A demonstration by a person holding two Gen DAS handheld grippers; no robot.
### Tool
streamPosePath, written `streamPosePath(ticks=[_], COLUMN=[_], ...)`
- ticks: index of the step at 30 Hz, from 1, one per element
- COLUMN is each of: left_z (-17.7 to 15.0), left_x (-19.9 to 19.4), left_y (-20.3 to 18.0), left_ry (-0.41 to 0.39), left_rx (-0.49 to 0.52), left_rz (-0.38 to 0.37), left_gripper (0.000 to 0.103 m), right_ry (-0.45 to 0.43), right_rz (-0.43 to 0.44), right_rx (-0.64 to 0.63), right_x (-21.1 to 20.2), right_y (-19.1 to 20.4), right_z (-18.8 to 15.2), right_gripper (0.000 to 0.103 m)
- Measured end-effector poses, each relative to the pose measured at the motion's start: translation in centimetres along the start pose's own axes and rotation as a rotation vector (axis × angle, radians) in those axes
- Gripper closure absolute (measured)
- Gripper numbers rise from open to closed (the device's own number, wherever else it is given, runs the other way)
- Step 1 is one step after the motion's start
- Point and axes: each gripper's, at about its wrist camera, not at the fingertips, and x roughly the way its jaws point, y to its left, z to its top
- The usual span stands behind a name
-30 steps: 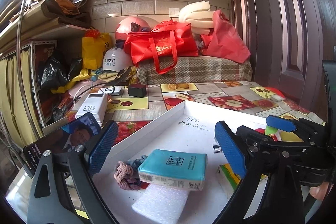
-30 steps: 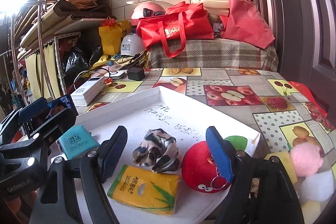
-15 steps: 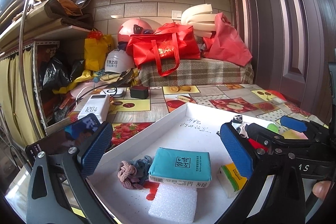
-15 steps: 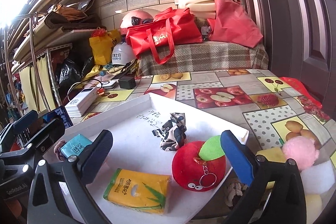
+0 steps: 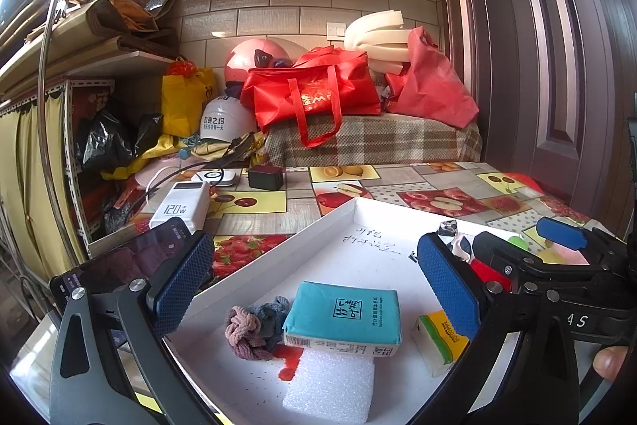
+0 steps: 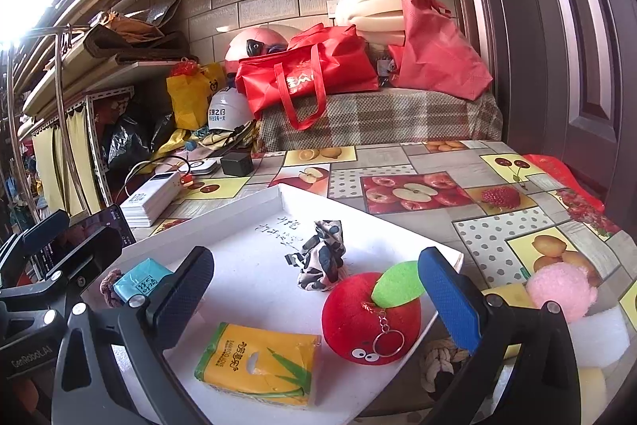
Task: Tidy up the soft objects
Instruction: 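Withdraw both tools from the box toward the remaining items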
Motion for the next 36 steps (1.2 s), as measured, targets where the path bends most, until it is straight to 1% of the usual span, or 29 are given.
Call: streamPosePath(ticks=[3,8,13,15,19,23,24,27,29,30,33,35,36], left_z=[0.0,0.2,0.3,0.2,0.0,-0.3,-0.4,-0.6,-0.6,-0.7,-0.9,-1.1,-1.2], left_x=[0.0,-0.7,-1.5,-1.7,-2.0,-2.8,-3.0,-3.7,-4.0,-4.2,-4.7,-5.0,-5.1], left_y=[0.0,0.3,-0.1,-0.5,-1.3,-2.7,-3.1,-4.4,-5.1,-5.5,-6.8,-7.9,-8.3], left_ry=[-0.001,-0.005,-0.008,-0.005,0.001,0.007,0.007,0.004,0.001,0.002,0.012,0.018,0.024], left_rx=[0.0,-0.005,-0.001,0.005,0.006,0.019,0.025,0.042,0.047,0.05,0.076,0.1,0.107], left_rz=[0.0,0.013,0.003,0.008,-0.005,-0.047,-0.062,-0.105,-0.136,-0.152,-0.188,-0.203,-0.214], left_gripper=[0.0,0.0,0.0,0.0,0.0,0.0,0.0,0.0,0.0,0.0,0.0,0.0,0.0], right_ry=[-0.006,-0.064,-0.035,-0.036,-0.039,-0.101,-0.129,-0.253,-0.299,-0.287,-0.185,-0.164,-0.157], right_rz=[-0.007,-0.078,-0.072,-0.052,-0.044,-0.017,-0.013,-0.005,0.001,-0.002,-0.031,-0.047,-0.075], right_rx=[-0.002,-0.025,-0.002,0.007,-0.01,0.012,0.031,0.076,0.067,0.06,0.076,0.121,0.125], right_x=[-0.1,-1.5,-2.7,-3.6,-5.7,-8.6,-9.5,-12.6,-14.2,-14.5,-14.4,-14.8,-15.0], right_y=[0.0,0.7,-0.3,-0.9,-1.7,-3.2,-4.0,-6.2,-7.5,-8.2,-10.8,-13.2,-14.2], right_z=[0.0,0.0,-0.5,-0.9,-1.7,-2.2,-2.2,-2.3,-2.5,-2.6,-2.6,-2.8,-2.8], right_gripper=[0.0,0.0,0.0,0.0,0.001,0.001,0.0,0.0,0.0,0.0,0.0,0.0,0.0])
